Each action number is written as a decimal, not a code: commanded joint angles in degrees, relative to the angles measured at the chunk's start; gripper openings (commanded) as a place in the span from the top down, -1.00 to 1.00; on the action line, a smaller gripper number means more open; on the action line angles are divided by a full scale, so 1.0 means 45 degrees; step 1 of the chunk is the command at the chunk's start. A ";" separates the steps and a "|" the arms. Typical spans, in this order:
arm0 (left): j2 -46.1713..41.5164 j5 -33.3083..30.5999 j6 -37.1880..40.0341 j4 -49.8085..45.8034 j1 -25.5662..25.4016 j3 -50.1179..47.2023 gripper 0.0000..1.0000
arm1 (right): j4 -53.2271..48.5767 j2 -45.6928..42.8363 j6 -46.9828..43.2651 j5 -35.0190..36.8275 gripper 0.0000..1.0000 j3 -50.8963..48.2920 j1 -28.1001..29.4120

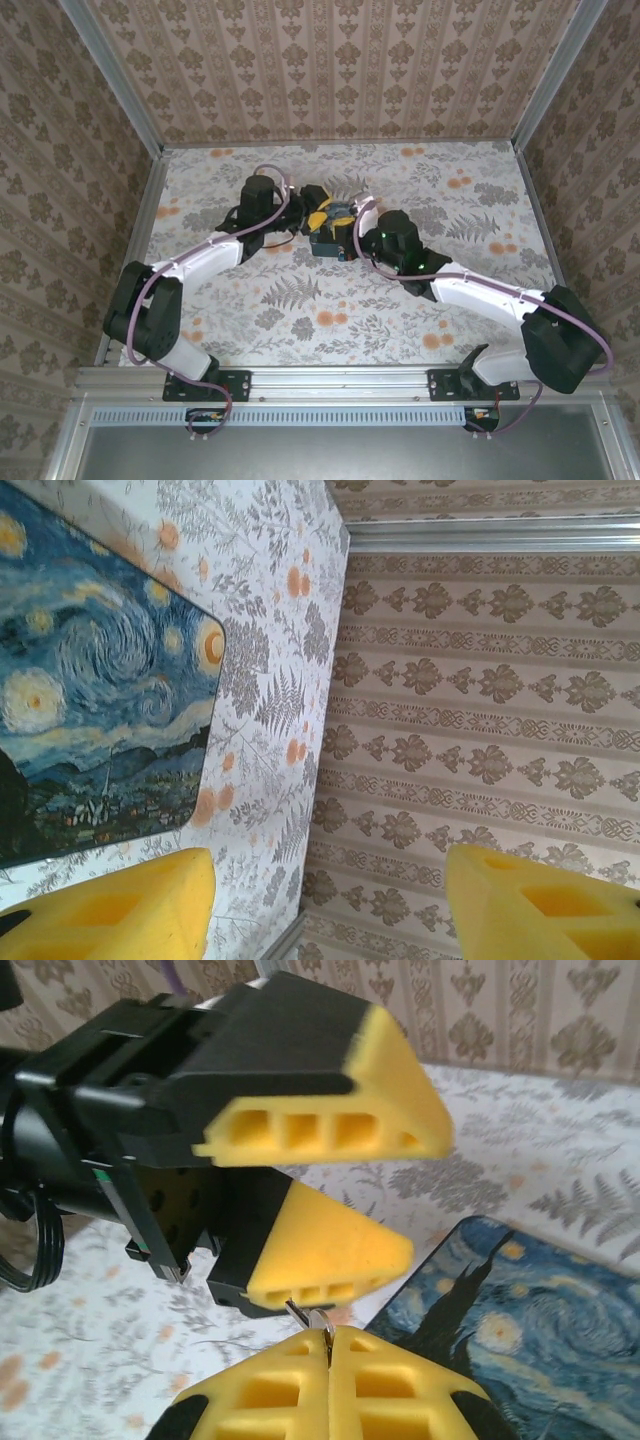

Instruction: Unlock the padlock with the key

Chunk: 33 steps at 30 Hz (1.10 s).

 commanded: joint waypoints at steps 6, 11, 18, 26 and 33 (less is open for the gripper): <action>0.0134 -0.0173 -0.0744 -0.0343 -0.0304 0.0371 -0.17 | 0.0936 -0.0193 -0.3452 0.3972 1.00 -0.0212 0.1028; 0.0138 -0.0217 -0.0872 -0.0256 -0.0326 0.0427 -0.04 | 0.1479 0.0258 -0.4594 0.4737 1.00 -0.0200 0.1511; 0.0151 -0.0135 -0.1025 -0.0098 -0.0385 0.0393 0.15 | 0.2080 0.1032 -0.5528 0.5443 1.00 -0.0049 0.1994; 0.0102 -0.0005 -0.1083 0.0094 -0.0386 0.0305 0.37 | 0.2721 0.1815 -0.6127 0.6184 1.00 0.0142 0.2177; 0.0144 -0.0029 -0.1137 0.0197 -0.0348 0.0204 0.58 | 0.2776 0.1866 -0.6127 0.6215 1.00 0.0189 0.2176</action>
